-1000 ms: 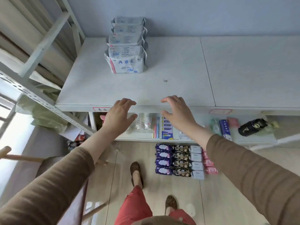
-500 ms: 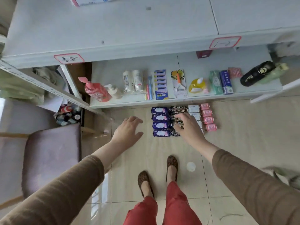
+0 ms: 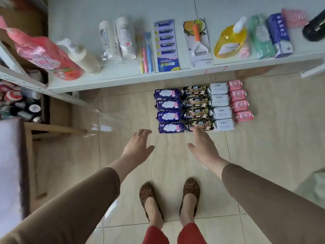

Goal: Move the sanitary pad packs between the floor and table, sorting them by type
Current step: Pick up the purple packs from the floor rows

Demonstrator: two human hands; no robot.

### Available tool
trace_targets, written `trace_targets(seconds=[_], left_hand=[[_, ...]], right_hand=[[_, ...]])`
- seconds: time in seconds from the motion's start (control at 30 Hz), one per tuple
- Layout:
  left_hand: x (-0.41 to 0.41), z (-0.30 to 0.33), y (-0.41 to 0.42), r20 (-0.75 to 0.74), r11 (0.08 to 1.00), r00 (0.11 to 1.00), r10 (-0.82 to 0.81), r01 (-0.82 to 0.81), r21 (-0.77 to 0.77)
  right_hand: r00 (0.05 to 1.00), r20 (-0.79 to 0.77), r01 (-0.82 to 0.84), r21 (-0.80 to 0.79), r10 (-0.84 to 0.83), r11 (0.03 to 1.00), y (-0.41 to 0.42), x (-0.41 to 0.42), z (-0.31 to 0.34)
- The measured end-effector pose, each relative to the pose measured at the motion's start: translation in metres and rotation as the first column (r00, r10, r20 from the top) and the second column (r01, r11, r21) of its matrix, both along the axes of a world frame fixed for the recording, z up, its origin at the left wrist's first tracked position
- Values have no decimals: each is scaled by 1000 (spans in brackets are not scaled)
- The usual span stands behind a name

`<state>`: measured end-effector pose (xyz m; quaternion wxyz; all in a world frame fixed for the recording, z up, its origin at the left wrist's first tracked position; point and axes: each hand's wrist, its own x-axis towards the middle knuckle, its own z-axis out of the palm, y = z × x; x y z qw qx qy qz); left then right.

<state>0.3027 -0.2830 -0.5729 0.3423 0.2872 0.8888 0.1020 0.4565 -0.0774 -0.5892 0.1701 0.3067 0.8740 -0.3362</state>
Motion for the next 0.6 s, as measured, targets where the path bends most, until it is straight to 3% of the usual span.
trace_targets(seconds=[0.2,0.47,0.6], left_hand=[[-25,-116,23,-31,999,998,47,-47,12],[-63,-211,62,-121,999,992,-35,36,7],[-75,-237,90,-173,999,984,-39,41,9]], right_hand=[[990,42,-141,151,136,978,8,-35,-108],[916,140,-399,434,377,808,8,-65,-199],[899,143,-422,530,413,735,3,-71,-225]])
